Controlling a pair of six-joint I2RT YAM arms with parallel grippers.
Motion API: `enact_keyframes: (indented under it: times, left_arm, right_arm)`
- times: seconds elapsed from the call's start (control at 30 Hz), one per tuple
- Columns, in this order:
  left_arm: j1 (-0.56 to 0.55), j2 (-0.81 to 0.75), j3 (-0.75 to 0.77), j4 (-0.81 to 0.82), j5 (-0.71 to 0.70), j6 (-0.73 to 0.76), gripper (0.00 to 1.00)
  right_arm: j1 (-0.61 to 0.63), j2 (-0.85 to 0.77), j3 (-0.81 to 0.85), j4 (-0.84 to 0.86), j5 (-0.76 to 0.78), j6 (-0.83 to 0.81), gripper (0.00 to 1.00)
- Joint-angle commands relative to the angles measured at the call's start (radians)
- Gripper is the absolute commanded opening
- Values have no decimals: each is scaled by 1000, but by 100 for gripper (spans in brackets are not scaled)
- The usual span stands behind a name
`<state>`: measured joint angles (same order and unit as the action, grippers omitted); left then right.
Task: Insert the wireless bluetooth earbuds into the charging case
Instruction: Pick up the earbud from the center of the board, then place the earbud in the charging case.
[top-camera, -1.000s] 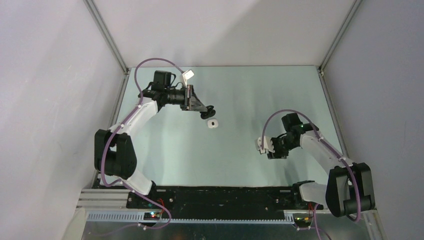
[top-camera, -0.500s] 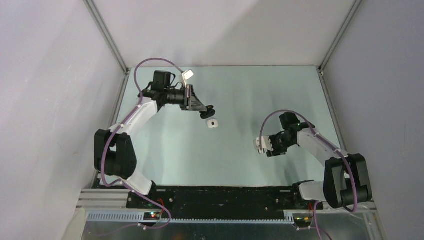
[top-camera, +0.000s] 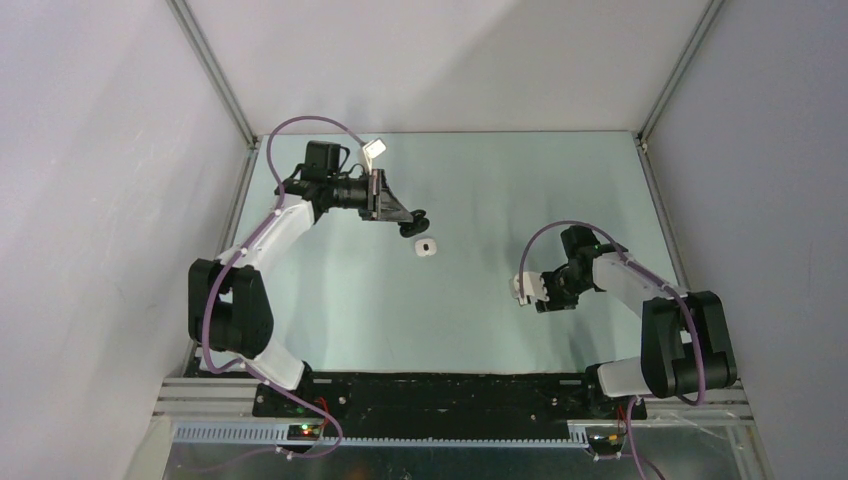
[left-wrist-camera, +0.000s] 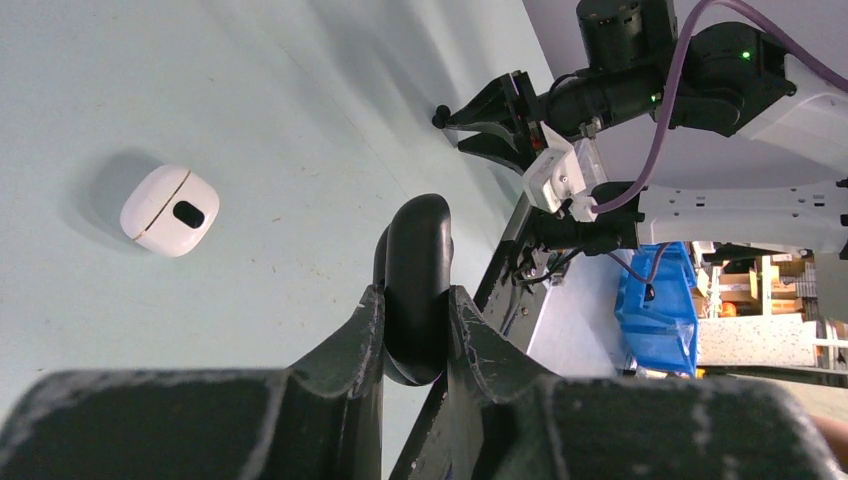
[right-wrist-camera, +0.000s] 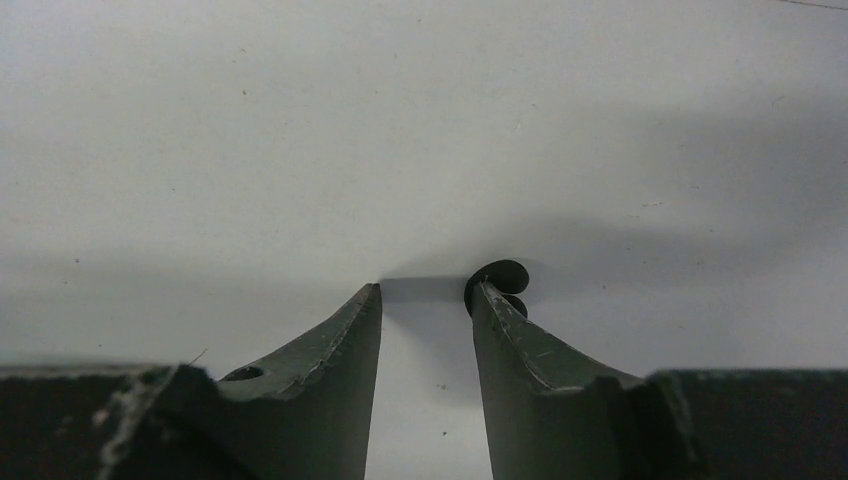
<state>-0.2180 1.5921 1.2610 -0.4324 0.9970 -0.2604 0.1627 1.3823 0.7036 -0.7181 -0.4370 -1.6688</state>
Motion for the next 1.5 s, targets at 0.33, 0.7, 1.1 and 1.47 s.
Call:
enact_keyframes:
  times: [0.33,0.7,1.1,1.47]
  left_arm:
    - [9,-10,36,8,-1,20,0]
    - [9,-11,36,8,-5,20,0]
    - [9,-7,40,9,-5,17,0]
    - [8,6,52,9,4,15,0]
  right_arm:
    - [-10,16,-1,94,4,49,44]
    - [-1,20,-2,161,17,100,28]
    - [12,42,-1,242,64,147,19]
    - [11,29,236,-68,-52,216,9]
